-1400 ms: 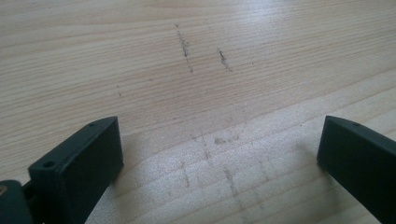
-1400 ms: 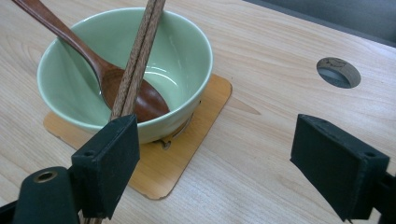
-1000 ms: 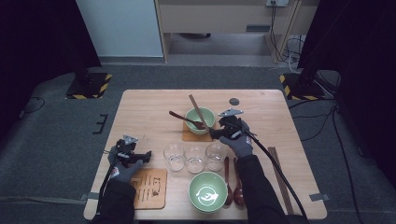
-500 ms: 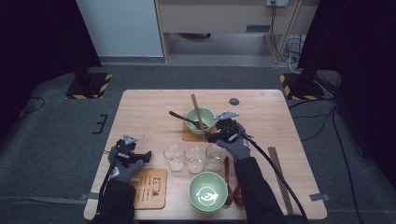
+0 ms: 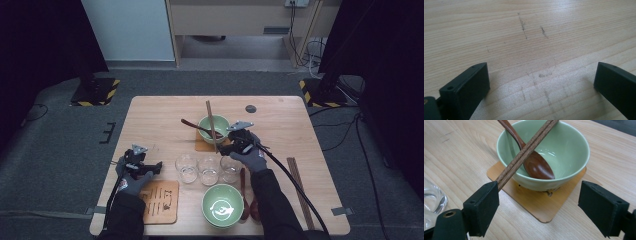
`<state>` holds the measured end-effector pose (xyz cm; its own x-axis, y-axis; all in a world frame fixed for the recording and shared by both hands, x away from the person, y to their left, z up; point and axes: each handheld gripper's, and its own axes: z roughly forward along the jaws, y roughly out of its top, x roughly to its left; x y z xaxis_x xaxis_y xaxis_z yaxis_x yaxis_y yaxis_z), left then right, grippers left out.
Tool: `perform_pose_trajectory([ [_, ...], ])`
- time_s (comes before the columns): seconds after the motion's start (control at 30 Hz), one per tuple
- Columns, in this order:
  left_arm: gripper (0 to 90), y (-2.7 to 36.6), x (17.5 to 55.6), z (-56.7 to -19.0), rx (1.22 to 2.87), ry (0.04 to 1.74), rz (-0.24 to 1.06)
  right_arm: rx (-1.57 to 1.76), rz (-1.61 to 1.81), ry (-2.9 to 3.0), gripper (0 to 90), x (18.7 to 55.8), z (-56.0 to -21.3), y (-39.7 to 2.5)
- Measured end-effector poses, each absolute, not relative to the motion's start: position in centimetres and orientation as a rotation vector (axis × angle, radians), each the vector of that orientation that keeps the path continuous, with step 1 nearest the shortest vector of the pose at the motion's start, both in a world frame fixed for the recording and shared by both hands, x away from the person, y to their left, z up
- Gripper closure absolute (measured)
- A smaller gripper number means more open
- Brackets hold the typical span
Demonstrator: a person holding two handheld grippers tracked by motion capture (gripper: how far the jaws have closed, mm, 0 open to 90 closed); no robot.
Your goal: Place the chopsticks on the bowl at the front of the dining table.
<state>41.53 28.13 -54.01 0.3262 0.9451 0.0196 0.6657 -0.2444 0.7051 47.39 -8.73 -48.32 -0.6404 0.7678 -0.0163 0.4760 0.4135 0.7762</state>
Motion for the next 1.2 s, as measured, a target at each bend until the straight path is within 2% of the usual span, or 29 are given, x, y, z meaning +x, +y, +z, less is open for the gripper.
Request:
perform_pose_trajectory([
  [0.73, 0.0, 28.1, 41.5, -54.0, 1.999, 1.412, 0.605, 1.022, 1.092, 2.336, 16.2, 47.4, -47.9, -7.9],
  [1.2, 0.0, 28.1, 41.5, -54.0, 1.999, 1.412, 0.605, 1.145, 1.289, 2.115, 14.4, 48.0, -44.9, -9.4],
])
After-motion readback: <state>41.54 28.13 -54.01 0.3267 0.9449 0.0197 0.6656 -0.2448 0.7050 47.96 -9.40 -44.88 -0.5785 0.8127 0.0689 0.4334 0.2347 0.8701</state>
